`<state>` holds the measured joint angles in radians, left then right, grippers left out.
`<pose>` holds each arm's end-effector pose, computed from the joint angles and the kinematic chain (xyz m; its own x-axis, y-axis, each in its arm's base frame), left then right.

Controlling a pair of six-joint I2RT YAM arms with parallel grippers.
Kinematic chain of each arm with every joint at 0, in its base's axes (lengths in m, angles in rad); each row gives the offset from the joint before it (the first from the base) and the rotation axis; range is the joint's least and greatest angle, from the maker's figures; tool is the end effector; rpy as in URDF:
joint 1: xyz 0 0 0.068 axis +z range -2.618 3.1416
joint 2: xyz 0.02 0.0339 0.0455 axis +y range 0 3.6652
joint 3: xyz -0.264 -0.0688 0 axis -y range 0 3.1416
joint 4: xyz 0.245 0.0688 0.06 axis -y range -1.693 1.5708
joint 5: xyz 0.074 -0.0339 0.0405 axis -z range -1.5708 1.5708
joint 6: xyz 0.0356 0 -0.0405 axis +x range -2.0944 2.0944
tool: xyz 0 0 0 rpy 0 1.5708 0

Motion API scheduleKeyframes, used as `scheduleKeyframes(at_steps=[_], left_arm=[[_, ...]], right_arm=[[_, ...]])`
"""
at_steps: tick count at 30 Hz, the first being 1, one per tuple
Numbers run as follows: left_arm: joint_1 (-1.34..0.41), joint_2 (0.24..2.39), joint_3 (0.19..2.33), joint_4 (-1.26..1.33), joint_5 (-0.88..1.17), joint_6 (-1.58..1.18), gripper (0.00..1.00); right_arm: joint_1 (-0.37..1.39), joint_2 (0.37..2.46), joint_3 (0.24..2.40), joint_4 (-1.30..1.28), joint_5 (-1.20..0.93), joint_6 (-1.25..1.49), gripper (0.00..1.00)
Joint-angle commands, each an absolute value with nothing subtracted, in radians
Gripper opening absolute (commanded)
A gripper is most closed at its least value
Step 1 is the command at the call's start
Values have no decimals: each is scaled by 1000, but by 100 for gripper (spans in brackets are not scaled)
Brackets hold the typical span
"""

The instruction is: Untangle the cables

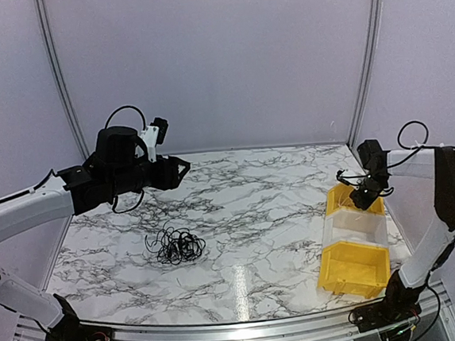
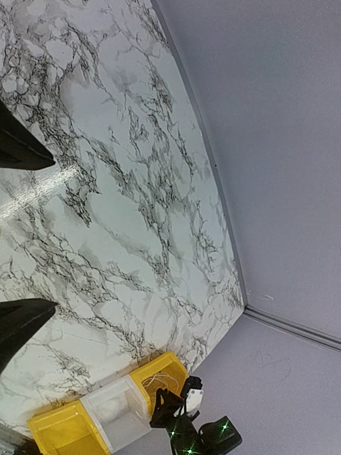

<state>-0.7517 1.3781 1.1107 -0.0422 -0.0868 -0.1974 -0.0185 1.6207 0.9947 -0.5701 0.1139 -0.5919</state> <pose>0.2402 -0.2203 0.3324 -0.3398 0.0502 -0.9391 0.5643 0.8097 -0.1609 0.3068 -0.0097 0.1805 -0.8056 -0.5395 -0.2447 -0.4694 0.8333 -0.2920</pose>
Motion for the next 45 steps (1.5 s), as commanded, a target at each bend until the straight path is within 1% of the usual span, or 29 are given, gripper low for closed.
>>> scheduleKeyframes(at_steps=[1,5,8,12,19,23,29,34,39,41,45], left_arm=[[-749,1368,1107,-11,-81,-194,64],[-749,1371,1108,-10,-73,-197,64],[-748,1375,1109,-9,-63,-200,64],[-749,1376,1109,-9,-59,-203,64],[-749,1377,1109,-9,-58,-205,64],[-749,1378,1109,-9,-57,-205,64],[-749,1377,1108,-9,-58,-205,64],[-749,1376,1108,-9,-62,-200,64],[-749,1376,1108,-9,-63,-200,64],[-749,1377,1108,-10,-64,-201,64],[-749,1376,1107,-9,-63,-201,64]], right_arm=[[-26,1549,1053,-678,109,-570,23],[-27,1454,1100,-768,94,-560,32],[-27,1396,1106,-799,110,-563,35],[-28,1335,1087,-837,74,-553,36],[-27,1314,1039,-897,-129,-523,37],[-27,1309,1000,-874,-136,-514,38],[-26,1348,993,-855,-156,-500,38],[-26,1377,1000,-844,-163,-491,34],[-27,1399,995,-834,-160,-485,26],[-26,1403,994,-831,-160,-480,22],[-26,1394,1002,-840,-160,-470,8]])
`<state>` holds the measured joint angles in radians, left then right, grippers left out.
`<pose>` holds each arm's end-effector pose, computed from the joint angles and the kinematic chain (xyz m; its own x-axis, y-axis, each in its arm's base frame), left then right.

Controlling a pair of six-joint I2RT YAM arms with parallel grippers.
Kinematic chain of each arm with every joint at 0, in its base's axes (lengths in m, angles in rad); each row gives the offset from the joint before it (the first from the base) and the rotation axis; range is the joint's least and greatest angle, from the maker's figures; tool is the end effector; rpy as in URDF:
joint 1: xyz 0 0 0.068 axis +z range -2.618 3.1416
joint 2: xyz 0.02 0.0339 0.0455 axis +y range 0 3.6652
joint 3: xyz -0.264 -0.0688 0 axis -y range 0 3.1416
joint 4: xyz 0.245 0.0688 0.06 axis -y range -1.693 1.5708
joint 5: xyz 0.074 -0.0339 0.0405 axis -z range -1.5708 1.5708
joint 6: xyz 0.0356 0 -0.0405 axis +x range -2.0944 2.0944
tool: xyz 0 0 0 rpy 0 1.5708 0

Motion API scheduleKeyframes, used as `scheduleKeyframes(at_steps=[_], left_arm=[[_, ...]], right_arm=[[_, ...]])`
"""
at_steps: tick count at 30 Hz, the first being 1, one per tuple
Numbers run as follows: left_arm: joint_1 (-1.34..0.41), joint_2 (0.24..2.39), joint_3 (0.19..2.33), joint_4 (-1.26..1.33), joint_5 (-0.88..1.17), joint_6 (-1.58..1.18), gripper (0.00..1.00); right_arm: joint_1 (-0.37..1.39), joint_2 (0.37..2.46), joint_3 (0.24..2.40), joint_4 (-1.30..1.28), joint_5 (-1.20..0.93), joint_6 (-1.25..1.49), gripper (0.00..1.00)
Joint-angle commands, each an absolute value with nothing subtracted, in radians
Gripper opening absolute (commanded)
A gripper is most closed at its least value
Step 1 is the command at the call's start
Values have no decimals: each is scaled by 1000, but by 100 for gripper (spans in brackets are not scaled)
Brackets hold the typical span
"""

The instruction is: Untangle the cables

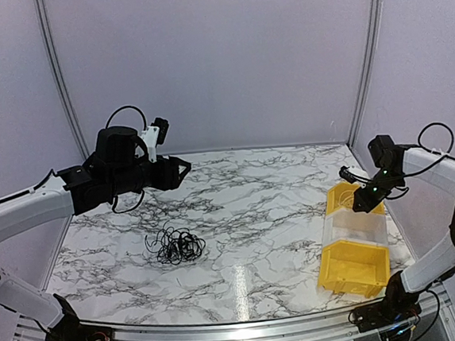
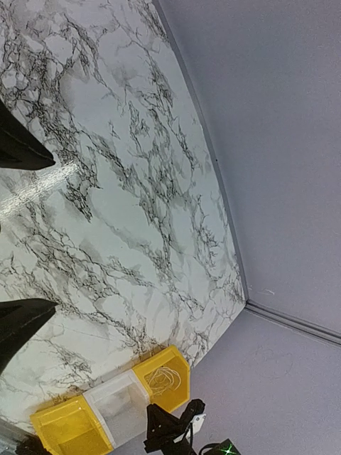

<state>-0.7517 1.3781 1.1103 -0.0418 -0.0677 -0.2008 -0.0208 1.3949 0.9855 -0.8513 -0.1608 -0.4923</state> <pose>0.2397 -0.2208 0.3323 -0.3446 0.0497 -0.9374 0.5771 0.7988 -0.1698 0.2558 0.0004 0.2270 -0.8257 -0.4495 -0.3410 -0.4750 0.8799 -0.0099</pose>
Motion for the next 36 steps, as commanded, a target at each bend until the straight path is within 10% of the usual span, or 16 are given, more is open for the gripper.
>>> scheduleKeyframes(at_steps=[1,29,36], left_arm=[[-749,1376,1107,-9,-64,-200,64],[-749,1378,1107,-10,-73,-192,64],[-749,1384,1120,-40,-141,-185,67]], right_arm=[[-27,1387,1007,-845,-160,-467,6],[-29,1559,1031,-654,49,-511,0],[-29,1432,1106,-756,34,-488,28]])
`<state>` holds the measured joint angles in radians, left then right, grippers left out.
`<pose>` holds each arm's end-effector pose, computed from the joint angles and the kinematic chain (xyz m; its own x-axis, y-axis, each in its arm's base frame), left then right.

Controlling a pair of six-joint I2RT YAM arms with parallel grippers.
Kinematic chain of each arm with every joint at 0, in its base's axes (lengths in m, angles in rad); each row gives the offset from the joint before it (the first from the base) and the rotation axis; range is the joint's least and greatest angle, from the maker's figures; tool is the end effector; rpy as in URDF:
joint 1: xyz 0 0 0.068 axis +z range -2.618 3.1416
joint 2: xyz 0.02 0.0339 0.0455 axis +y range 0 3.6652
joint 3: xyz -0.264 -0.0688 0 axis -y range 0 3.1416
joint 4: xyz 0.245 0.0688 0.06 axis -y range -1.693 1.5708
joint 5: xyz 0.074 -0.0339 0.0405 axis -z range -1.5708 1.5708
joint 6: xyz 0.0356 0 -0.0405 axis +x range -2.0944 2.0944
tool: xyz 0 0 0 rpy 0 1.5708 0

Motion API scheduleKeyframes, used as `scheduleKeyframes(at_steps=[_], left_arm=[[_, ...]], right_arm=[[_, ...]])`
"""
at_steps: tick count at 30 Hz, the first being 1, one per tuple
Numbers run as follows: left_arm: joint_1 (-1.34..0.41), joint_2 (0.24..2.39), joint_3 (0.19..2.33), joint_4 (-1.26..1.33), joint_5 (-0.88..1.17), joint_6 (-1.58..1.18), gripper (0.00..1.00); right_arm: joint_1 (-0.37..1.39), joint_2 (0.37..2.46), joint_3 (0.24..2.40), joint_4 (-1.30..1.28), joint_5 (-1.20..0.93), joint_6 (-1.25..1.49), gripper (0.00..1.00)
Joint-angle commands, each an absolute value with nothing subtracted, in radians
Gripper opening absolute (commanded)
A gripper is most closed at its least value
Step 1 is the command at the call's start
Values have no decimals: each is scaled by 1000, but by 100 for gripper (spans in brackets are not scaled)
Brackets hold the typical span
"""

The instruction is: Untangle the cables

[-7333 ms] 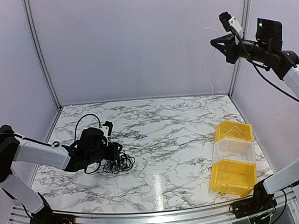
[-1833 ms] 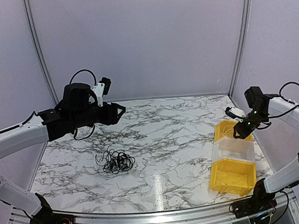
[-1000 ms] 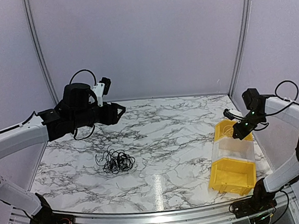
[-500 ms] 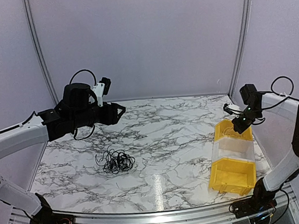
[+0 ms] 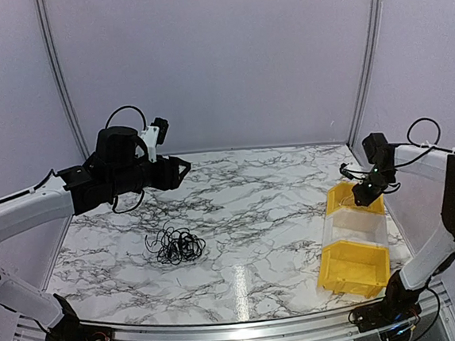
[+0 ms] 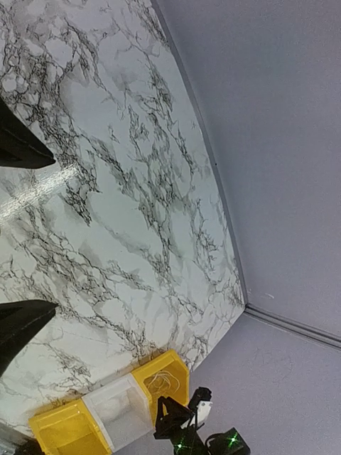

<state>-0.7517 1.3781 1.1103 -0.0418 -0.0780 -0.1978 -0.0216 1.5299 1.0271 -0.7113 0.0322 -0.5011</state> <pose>0.2400 -0.2205 0.3323 -0.3414 0.0509 -0.9385 0.5706 0.8047 -0.1639 0.2910 -0.0074 0.2091 -0.8374 -0.4622 -0.2918 -0.4213 0.8859 -0.1942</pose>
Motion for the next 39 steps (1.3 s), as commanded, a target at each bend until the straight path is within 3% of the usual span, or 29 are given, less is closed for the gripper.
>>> scheduleKeyframes(at_steps=[1,8,19,25,34,39], left_arm=[[-749,1388,1126,-54,-171,-182,68],[-749,1442,1182,-265,-350,-307,66],[-749,1185,737,-310,-358,-650,58],[-749,1134,629,-309,-317,-749,56],[-747,1310,704,-268,-338,-713,46],[-746,1402,742,-244,-352,-683,28]], right_arm=[[-28,1411,1114,-767,25,-486,31],[38,1270,1126,-775,-169,-460,37],[164,1240,930,-457,-811,-507,42],[265,1269,871,-445,-742,-571,42],[270,1290,857,-465,-698,-603,42],[270,1289,850,-462,-678,-607,42]])
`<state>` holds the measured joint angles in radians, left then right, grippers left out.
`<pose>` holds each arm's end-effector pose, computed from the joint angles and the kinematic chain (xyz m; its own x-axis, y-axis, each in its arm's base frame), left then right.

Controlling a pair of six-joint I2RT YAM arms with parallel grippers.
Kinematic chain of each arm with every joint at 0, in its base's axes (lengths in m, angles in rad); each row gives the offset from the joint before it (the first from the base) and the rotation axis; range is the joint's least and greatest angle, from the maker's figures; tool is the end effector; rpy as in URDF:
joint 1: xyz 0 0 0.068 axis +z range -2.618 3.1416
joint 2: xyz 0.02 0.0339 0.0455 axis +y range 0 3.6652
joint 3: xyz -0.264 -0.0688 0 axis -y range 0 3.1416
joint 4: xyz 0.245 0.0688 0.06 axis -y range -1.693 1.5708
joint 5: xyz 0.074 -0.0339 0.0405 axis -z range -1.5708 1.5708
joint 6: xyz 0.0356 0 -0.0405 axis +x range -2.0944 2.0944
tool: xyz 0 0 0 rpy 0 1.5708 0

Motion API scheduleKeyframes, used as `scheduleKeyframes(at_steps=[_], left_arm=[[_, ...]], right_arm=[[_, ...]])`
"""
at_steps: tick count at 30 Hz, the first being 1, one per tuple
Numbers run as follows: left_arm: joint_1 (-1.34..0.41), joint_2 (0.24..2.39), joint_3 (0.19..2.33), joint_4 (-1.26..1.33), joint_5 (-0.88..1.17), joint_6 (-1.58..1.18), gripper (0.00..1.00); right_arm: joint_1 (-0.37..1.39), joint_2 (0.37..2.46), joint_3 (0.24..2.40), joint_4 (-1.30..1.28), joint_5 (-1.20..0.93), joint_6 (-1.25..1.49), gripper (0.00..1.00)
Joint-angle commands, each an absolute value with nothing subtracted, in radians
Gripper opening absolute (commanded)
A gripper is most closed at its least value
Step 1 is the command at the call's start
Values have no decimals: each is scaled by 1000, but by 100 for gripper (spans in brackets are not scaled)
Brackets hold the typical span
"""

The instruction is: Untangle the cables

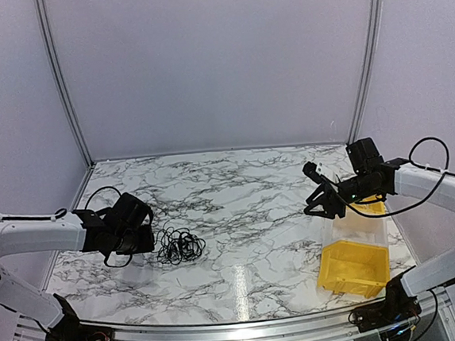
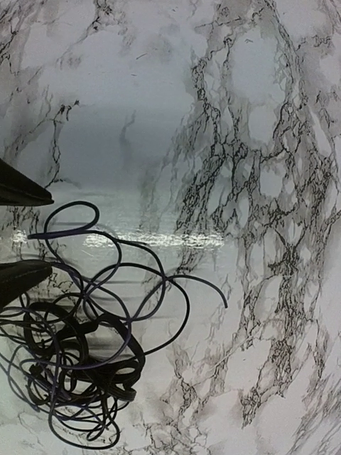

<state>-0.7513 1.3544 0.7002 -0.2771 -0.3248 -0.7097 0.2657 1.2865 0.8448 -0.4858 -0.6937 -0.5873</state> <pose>0.1967 -0.1682 0.1834 -0.7756 -0.1205 -0.6195 0.0030 0.9809 -0.1946 0.2390 0.0886 0.2353 -0.3257 -0.5302 -0.7828 -0.9039 0.4173 0.0935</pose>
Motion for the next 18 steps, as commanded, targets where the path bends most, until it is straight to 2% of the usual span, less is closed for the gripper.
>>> scheduleKeyframes(at_steps=[1,6,12,18], left_arm=[[-744,1410,746,-239,-359,-678,23],[-741,1394,770,-228,-384,-623,1],[-741,1206,867,-265,-325,-501,0],[-741,1079,1074,-335,-238,-345,0]], right_arm=[[270,1289,850,-461,-677,-609,42],[271,1287,852,-460,-676,-605,42],[307,1250,925,-474,-714,-561,41],[452,1386,1200,-582,-668,-569,41]])
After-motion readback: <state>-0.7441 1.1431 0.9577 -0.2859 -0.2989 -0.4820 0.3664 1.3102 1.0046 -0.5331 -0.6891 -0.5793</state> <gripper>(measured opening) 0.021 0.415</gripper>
